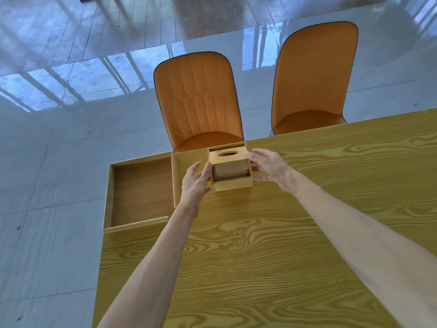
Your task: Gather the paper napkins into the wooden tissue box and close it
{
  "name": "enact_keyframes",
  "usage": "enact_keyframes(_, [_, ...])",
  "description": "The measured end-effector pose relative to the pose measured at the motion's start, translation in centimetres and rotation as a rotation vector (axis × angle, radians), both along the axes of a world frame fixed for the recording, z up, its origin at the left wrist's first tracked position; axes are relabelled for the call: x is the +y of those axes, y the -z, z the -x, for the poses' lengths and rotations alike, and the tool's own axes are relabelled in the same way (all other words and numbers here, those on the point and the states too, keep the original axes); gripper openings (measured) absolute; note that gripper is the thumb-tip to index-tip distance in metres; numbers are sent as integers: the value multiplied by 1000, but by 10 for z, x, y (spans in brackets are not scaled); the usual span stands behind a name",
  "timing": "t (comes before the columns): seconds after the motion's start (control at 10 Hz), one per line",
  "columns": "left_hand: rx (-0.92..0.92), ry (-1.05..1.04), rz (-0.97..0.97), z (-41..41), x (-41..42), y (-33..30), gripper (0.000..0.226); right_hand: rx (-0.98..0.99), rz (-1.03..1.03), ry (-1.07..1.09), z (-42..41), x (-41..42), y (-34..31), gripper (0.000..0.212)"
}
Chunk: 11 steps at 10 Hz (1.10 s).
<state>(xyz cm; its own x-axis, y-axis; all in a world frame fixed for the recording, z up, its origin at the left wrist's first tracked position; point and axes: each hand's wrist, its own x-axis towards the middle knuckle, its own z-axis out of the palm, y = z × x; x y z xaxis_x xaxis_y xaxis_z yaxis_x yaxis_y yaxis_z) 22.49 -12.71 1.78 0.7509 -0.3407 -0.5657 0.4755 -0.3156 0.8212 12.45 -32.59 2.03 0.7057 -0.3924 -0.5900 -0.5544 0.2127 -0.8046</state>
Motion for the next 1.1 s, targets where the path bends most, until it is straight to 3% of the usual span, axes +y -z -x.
enact_keyframes(0.5, [-42,-38,-83,13,7,36,44,39,231,106,13,21,35,52])
enact_keyframes(0.8, [-114,96,-173,4,11,38,44,110,423,-8,10,20,37,54])
enact_keyframes(0.9, [-126,368,-318,-2,11,26,47,261,613,-246,7,19,23,49])
enact_keyframes(1.0, [-226,816,-596,-14,11,7,62,436,822,-525,0,19,2,42])
enact_keyframes(1.1, [-354,1025,-736,-22,12,-24,61,499,922,-633,-3,20,-24,44])
